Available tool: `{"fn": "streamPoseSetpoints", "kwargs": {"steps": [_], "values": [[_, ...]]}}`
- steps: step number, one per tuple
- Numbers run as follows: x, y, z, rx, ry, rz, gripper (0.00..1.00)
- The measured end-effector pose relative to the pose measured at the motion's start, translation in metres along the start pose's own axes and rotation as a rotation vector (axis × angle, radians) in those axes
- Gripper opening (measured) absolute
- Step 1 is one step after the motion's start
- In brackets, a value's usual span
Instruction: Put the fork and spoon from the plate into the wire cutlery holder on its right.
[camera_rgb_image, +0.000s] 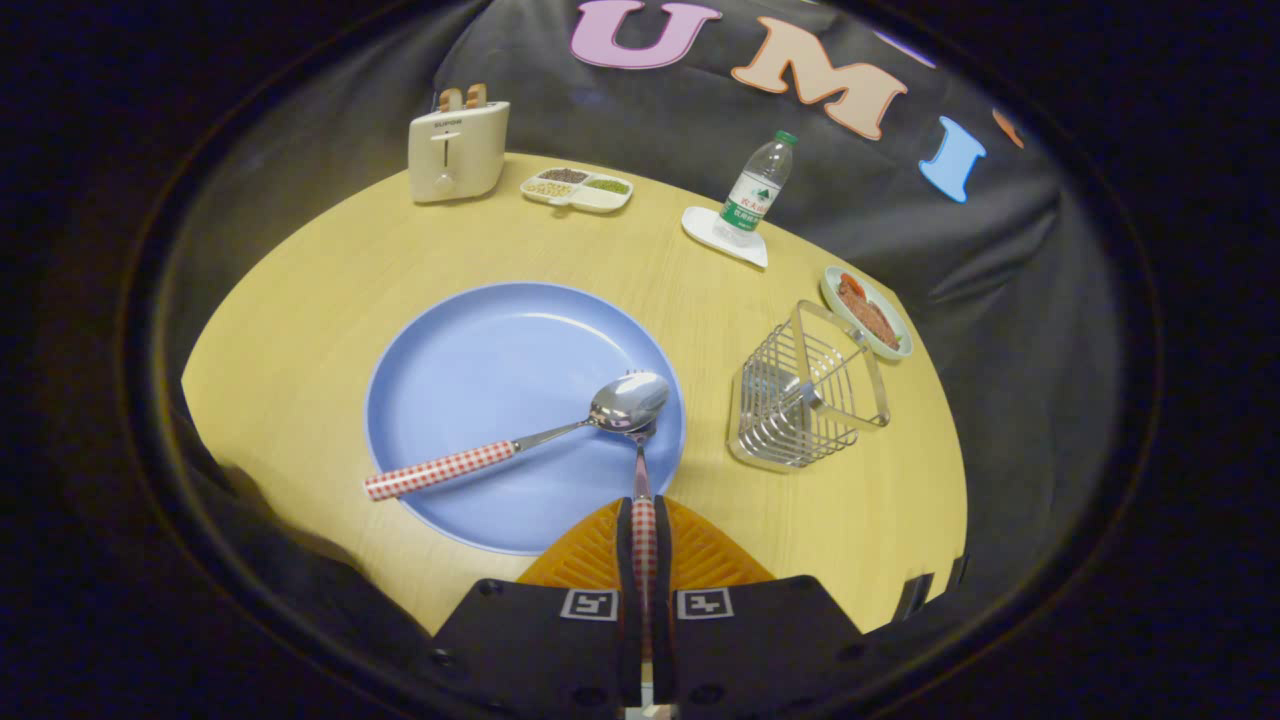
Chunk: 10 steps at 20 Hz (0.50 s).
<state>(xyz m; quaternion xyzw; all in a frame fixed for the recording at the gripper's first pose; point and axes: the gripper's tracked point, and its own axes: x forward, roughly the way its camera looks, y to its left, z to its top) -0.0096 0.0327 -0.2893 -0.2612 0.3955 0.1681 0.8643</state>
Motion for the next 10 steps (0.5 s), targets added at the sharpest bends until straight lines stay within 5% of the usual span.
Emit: {"fn": "streamPoseSetpoints", "kwargs": {"steps": [10], "values": [[-0.03,-0.032,0.015,-0.022,-0.012,0.027,0.07]]}}
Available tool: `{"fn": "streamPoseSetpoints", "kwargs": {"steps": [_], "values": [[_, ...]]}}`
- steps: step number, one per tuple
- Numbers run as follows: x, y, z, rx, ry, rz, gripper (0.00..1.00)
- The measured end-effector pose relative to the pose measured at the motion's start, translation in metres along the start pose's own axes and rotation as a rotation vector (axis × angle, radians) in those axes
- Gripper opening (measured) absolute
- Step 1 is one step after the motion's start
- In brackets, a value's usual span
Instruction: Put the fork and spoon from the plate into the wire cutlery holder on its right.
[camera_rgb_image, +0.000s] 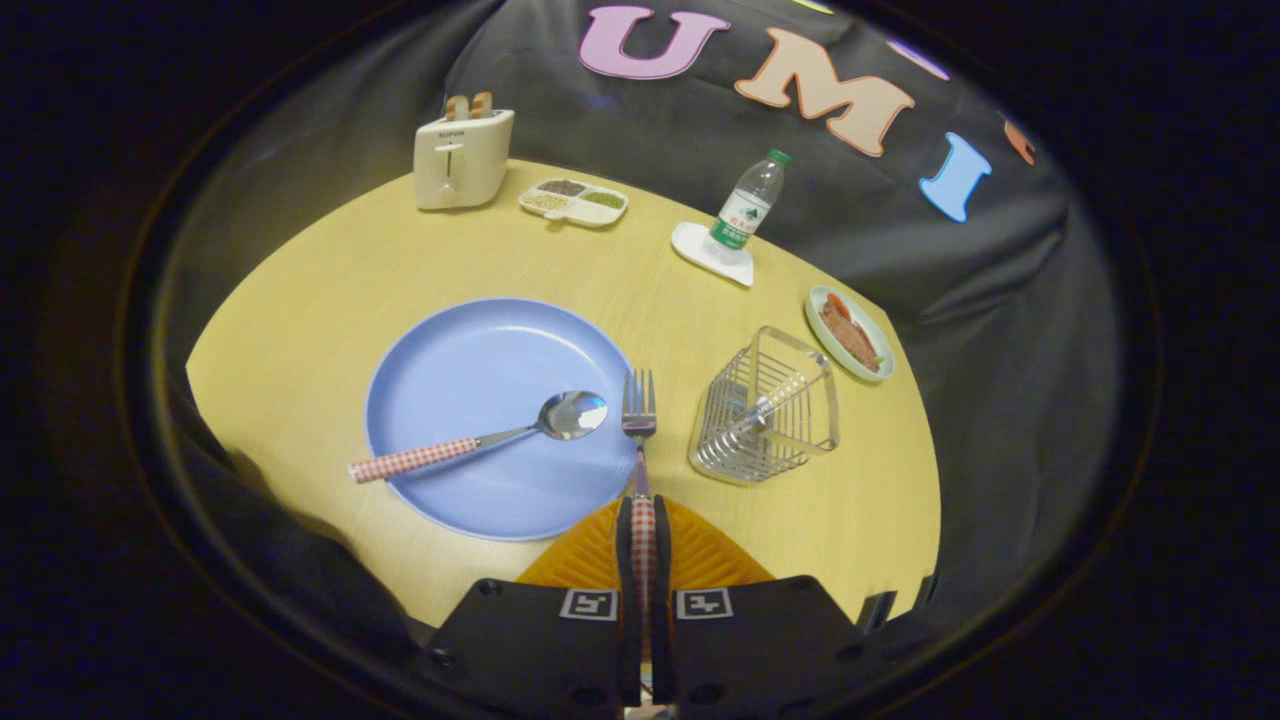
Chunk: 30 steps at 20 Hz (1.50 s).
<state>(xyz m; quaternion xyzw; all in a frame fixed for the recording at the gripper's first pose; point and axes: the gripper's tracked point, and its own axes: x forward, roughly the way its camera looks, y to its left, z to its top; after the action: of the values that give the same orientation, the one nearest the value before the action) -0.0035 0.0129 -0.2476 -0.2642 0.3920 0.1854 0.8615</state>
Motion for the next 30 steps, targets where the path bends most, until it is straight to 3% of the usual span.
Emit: {"fn": "streamPoseSetpoints", "kwargs": {"steps": [5,10,15,23,30], "values": [[-0.034,-0.032,0.016,0.025,0.031,0.064,0.07],[-0.047,-0.092,0.032,0.107,0.101,0.064,0.07],[-0.017,-0.12,0.03,0.128,0.244,0.116,0.07],[0.042,-0.112,0.016,0.157,0.506,0.225,0.07],[0.062,-0.116,0.024,0.185,0.54,0.193,0.09]]}}
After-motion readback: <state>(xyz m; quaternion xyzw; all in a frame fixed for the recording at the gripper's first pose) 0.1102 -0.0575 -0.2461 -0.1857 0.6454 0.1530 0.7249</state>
